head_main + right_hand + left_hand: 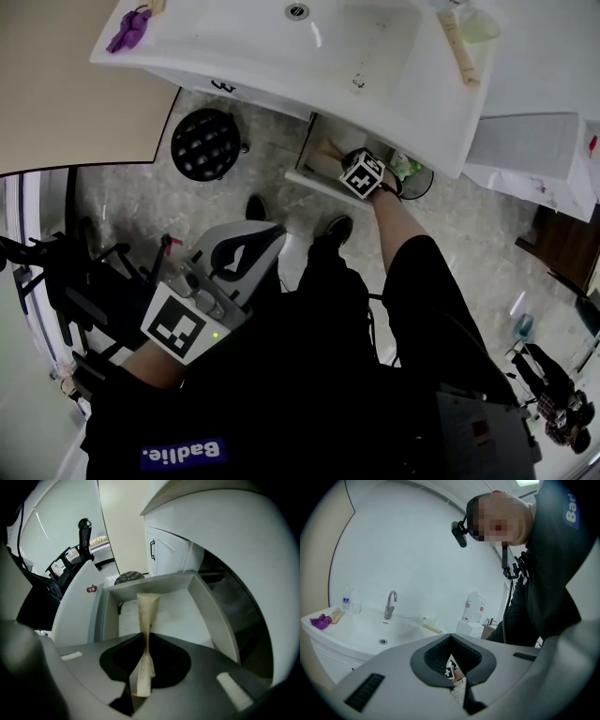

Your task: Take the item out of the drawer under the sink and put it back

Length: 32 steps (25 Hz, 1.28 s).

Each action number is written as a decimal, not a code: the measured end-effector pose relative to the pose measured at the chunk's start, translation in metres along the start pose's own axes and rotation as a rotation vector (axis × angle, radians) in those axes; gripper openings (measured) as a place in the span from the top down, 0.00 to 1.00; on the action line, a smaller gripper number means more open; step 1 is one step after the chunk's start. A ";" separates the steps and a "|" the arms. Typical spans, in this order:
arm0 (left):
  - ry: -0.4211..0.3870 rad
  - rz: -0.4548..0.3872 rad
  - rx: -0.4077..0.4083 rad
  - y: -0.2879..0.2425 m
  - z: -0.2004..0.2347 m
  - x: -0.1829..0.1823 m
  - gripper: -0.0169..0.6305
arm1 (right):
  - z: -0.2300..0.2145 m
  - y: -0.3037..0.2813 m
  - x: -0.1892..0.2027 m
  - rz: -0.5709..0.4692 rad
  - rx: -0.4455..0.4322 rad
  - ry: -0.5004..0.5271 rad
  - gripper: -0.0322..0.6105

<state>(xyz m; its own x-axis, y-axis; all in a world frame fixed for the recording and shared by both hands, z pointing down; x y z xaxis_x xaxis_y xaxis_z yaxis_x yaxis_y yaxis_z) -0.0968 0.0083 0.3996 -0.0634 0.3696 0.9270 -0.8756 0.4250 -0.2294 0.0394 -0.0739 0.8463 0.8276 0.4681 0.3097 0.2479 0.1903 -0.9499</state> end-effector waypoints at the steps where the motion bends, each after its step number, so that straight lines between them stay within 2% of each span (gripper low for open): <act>1: -0.001 0.000 0.004 0.000 -0.002 -0.001 0.97 | 0.000 0.004 0.000 -0.006 0.005 -0.001 0.89; 10: -0.006 -0.017 0.032 0.000 -0.020 -0.013 0.97 | 0.005 0.058 -0.012 -0.115 0.053 -0.016 0.89; 18: -0.010 -0.061 0.060 0.000 -0.039 -0.039 0.97 | 0.017 0.136 -0.029 -0.264 0.102 -0.106 0.89; 32: -0.028 -0.085 0.137 -0.005 -0.062 -0.055 0.97 | 0.037 0.247 -0.038 -0.417 0.184 -0.197 0.89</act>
<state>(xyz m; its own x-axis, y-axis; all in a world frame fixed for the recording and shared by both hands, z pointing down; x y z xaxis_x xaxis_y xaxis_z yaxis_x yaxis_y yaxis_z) -0.0590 0.0368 0.3316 0.0025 0.3130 0.9497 -0.9355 0.3362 -0.1084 0.0503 -0.0134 0.6015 0.5615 0.4702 0.6809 0.4304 0.5368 -0.7257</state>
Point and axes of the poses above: the fingertips, and each gripper's own axes: y backward along the fingers, z to its left, x out of its underside, the point moved 1 cm from there along y, backward along the fingers, and after that the axes turned 7 degrees about x, right-handed, at the moved point
